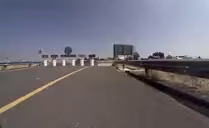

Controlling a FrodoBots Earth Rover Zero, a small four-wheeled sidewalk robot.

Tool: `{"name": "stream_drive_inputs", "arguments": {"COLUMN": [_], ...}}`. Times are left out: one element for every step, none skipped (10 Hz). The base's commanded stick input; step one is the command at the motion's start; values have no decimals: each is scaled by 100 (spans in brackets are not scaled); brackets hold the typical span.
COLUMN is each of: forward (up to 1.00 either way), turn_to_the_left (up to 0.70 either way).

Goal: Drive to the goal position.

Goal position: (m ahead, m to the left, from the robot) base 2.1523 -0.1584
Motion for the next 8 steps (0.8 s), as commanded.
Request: {"name": "stream_drive_inputs", "arguments": {"forward": [100, 100, 100, 100, 100, 100, 100, 100], "turn_to_the_left": [0, 0, 0, 0, 0, 0, 0, 0]}}
